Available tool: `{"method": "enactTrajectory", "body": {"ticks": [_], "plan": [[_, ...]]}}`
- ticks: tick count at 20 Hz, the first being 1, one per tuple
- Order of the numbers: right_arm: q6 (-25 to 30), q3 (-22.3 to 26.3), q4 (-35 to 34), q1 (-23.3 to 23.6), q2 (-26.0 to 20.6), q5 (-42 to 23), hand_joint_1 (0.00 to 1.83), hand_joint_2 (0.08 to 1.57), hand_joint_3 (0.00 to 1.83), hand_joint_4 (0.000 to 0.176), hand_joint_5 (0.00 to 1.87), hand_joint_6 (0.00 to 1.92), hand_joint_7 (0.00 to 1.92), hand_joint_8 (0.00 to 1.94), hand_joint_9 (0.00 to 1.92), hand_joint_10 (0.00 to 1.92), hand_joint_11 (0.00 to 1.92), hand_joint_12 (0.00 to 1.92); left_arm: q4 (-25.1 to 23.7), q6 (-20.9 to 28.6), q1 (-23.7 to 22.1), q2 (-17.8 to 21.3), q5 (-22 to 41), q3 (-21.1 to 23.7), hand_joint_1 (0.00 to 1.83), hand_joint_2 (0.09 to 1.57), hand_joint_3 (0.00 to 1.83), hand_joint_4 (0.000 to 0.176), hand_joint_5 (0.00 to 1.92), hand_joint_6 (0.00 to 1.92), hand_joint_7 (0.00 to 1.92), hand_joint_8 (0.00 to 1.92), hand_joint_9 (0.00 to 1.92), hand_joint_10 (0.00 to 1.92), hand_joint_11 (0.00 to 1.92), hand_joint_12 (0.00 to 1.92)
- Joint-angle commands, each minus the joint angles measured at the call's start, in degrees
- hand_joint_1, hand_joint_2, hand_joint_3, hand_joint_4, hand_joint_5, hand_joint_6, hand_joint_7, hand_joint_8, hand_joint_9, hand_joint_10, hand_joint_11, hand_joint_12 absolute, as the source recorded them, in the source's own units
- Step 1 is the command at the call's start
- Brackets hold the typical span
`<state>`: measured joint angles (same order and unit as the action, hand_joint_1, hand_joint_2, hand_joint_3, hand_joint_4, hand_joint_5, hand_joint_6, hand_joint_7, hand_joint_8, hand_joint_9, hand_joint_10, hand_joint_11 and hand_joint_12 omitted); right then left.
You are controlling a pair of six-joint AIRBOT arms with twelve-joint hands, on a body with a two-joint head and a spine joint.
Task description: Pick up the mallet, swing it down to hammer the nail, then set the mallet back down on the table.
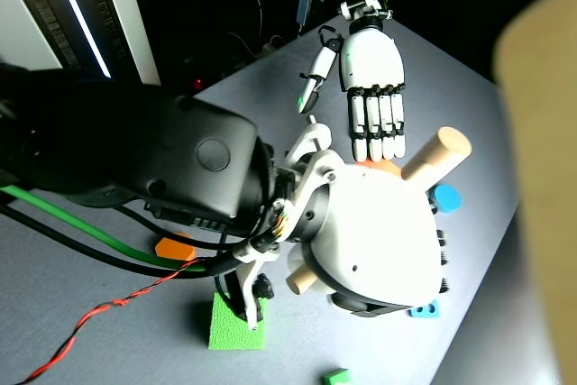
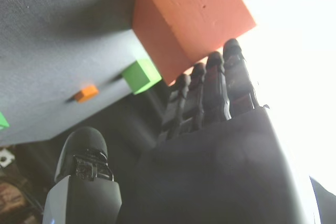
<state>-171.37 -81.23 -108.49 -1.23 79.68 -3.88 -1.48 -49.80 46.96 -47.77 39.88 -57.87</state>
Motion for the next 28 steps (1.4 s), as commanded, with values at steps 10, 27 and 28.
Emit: {"method": "enactTrajectory", "body": {"ticks": [10, 27, 28], "plan": [[-1.07, -0.46, 0.86, -7.88, 0.32, 1.84, 0.62, 1.55, 0.00, 0.000, 1.23, 1.92, 1.48, 1.94, 1.56, 1.92, 1.67, 1.92, 0.34, 0.27, -0.07, -0.45, 4.27, -0.60, 0.00, 1.18, 0.00, 0.000, 0.02, 0.00, 0.01, 0.00, 0.00, 0.00, 0.00, 0.00], [-1.06, 18.50, 8.68, -5.93, -17.28, 6.86, 0.59, 1.55, 0.00, 0.000, 1.25, 1.92, 1.48, 1.94, 1.56, 1.92, 1.65, 1.92, 0.34, 0.49, -0.10, -0.44, 4.74, -0.59, 0.00, 1.18, 0.00, 0.000, 0.03, 0.01, 0.03, 0.00, 0.01, 0.00, 0.01, 0.00], [-1.06, 18.99, 10.57, -6.45, -17.53, 6.85, 0.60, 1.55, 0.00, 0.000, 1.23, 1.92, 1.47, 1.94, 1.54, 1.92, 1.64, 1.92, 0.33, 0.58, -0.10, -0.43, 4.85, -0.59, 0.00, 1.18, 0.00, 0.000, 0.02, 0.00, 0.01, 0.00, 0.00, 0.00, 0.00, 0.00]]}}
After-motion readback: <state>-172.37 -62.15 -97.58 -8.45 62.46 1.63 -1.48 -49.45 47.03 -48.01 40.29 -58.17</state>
